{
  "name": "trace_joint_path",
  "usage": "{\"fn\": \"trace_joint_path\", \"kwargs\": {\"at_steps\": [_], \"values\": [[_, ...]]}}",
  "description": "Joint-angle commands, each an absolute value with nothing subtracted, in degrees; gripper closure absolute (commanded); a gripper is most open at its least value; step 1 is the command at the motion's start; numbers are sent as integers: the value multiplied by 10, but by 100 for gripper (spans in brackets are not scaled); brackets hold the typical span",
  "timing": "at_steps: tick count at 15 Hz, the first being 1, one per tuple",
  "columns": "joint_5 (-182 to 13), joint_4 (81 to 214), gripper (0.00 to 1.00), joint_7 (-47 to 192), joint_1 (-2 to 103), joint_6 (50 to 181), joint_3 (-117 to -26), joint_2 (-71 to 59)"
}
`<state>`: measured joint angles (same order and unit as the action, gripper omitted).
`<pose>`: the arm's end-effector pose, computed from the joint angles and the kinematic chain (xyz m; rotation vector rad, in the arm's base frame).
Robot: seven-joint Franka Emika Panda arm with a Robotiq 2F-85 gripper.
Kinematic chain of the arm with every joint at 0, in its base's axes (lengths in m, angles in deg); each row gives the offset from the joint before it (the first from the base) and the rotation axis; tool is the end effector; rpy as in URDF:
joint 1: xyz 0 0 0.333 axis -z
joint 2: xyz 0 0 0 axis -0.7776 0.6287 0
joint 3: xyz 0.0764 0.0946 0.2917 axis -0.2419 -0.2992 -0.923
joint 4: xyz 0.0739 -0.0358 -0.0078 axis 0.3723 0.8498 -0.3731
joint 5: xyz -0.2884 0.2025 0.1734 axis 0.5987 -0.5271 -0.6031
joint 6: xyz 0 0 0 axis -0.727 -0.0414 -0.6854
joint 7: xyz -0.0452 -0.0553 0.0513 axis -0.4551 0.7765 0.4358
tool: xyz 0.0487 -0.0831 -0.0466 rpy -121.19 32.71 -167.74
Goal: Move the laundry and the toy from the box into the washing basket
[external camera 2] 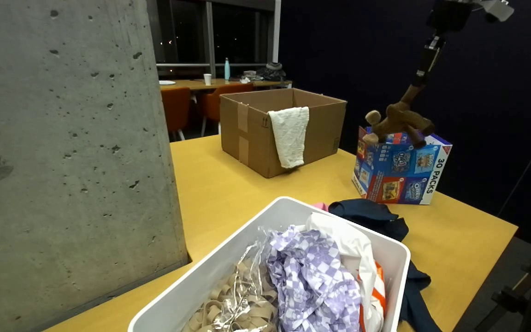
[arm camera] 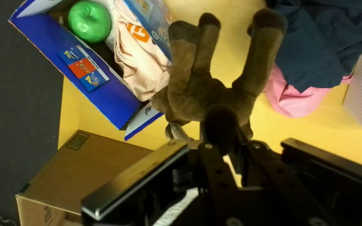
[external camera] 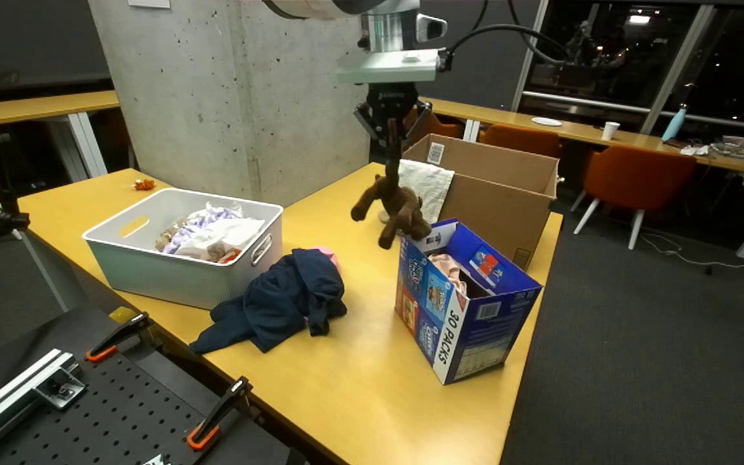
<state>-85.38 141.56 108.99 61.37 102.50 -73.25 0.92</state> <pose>0.6821 -0.1527 0.4507 2.9649 0.5195 0.2632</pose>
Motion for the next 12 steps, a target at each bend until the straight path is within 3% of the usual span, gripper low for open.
{"fn": "trace_joint_path", "kwargs": {"at_steps": [1, 12], "values": [[-818, 1462, 96, 1059, 586, 1034, -738, -27], [-800, 1407, 96, 1052, 560, 997, -751, 81]]}}
